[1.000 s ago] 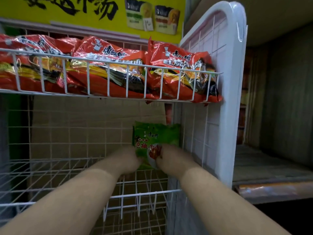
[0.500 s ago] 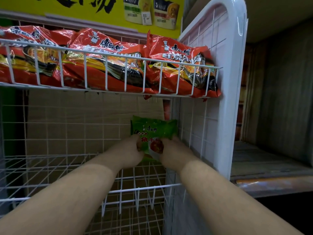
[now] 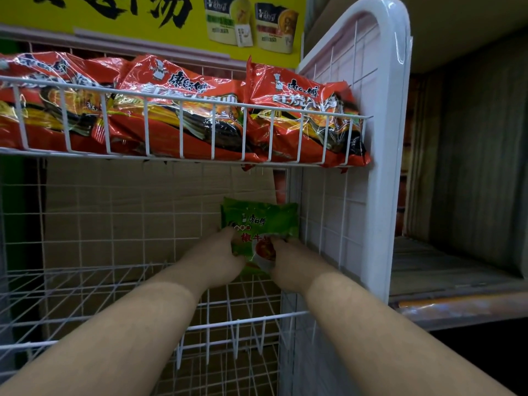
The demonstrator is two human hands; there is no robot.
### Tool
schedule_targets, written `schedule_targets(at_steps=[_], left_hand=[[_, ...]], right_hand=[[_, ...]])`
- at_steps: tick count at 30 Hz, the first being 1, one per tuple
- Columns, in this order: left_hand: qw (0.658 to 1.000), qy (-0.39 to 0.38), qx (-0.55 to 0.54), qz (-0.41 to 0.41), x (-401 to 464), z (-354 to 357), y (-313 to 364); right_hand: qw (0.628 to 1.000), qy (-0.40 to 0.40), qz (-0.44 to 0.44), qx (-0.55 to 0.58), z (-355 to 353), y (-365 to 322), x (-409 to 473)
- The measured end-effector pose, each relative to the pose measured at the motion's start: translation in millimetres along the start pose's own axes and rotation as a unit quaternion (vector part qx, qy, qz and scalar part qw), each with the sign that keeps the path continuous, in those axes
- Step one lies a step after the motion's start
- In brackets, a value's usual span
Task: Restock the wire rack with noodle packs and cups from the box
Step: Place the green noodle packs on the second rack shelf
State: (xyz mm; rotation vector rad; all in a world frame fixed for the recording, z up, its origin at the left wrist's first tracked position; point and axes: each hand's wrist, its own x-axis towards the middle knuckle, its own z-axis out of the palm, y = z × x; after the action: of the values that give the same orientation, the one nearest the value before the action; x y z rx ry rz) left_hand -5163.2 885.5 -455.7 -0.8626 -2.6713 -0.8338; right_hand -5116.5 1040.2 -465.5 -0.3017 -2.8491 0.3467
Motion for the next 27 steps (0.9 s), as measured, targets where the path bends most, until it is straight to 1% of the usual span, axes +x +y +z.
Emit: schedule_targets(at_steps=[8, 12, 22, 27], left_hand=[[1.000, 0.011, 0.006, 0.010, -2, -2, 2], [1.000, -0.012, 0.017, 0.009, 0, 0, 1], [0.997, -0.060, 0.054, 0.014, 5, 3, -9], [0.995, -0.067, 0.077, 0.014, 7, 5, -9]], right_hand=[[0.999, 0.018, 0.008, 0.041, 0, -1, -2], [0.998, 0.043, -0.004, 0.038, -4, -1, -7], [1.000, 0.000, -0.014, 0.003, -7, -4, -6], [1.000, 0.006, -0.019, 0.006, -8, -4, -9]])
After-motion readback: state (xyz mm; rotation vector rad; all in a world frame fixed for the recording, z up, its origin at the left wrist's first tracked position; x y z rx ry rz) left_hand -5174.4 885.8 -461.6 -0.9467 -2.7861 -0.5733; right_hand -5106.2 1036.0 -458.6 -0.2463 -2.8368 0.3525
